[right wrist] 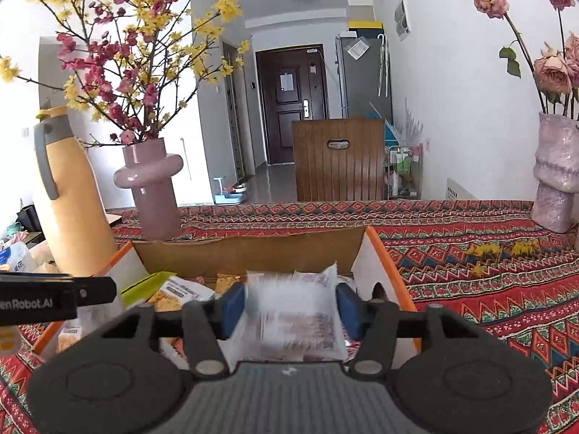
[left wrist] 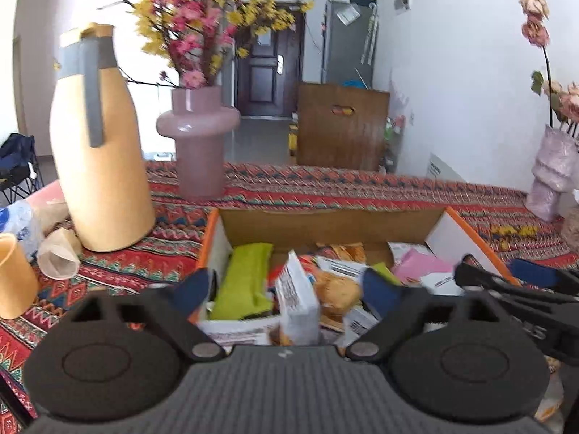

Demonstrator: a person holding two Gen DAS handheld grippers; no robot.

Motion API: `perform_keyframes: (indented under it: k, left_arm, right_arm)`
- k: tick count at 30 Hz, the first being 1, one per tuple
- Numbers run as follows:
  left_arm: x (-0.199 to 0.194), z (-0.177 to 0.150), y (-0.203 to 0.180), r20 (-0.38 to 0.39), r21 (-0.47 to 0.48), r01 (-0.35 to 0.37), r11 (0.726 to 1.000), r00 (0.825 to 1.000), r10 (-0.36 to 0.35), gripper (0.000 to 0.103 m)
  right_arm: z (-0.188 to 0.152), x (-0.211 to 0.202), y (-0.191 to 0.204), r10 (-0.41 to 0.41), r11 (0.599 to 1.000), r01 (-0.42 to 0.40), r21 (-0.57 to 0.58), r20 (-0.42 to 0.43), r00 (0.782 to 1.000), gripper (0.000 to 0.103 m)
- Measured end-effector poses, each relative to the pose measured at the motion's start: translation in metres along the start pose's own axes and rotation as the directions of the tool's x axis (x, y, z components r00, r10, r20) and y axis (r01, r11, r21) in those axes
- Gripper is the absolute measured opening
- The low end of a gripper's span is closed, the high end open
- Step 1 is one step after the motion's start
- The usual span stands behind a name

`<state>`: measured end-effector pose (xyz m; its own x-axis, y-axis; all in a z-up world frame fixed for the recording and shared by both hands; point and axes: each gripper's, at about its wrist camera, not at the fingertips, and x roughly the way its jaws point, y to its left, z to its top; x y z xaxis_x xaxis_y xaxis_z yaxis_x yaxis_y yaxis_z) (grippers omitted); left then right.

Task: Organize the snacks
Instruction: 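Lower both packets into the box and open both grippers, then withdraw both grippers from the box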

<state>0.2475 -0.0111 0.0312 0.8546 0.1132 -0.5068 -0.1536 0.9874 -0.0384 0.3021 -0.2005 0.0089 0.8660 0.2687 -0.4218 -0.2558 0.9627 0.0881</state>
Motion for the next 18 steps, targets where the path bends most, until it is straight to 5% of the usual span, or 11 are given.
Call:
perform_keyframes:
  k: [1,3,11,18]
  left_arm:
    - [-0.003,0.0,0.003,0.01,-0.004,0.001,1.0,1.0,-0.001,0.103]
    - [-0.009,-0.001,0.008,0.022,-0.008,0.004,1.0,1.0,-0.004,0.103]
    - [-0.048,-0.024,0.017,0.069,0.044,0.007,0.999,0.998,-0.01,0.103]
    - [-0.08,-0.063,0.028,0.036,0.104,0.081,0.991,0.996,-0.085,0.103]
  right_arm:
    - [-0.001,-0.003,-0.002,-0.007,1.0,0.007,0.004,0.008,1.0,0.089]
    - [-0.002,-0.011,-0.005,-0.025,1.0,0.025,0.014,0.032,0.999,0.103]
    - [-0.012,-0.054,-0.001,-0.005,1.0,0.005,0.002,0.03,1.0,0.103]
    - [-0.038,-0.111,0.011,0.004,0.999,-0.003,-0.034,0.022,1.0,0.103]
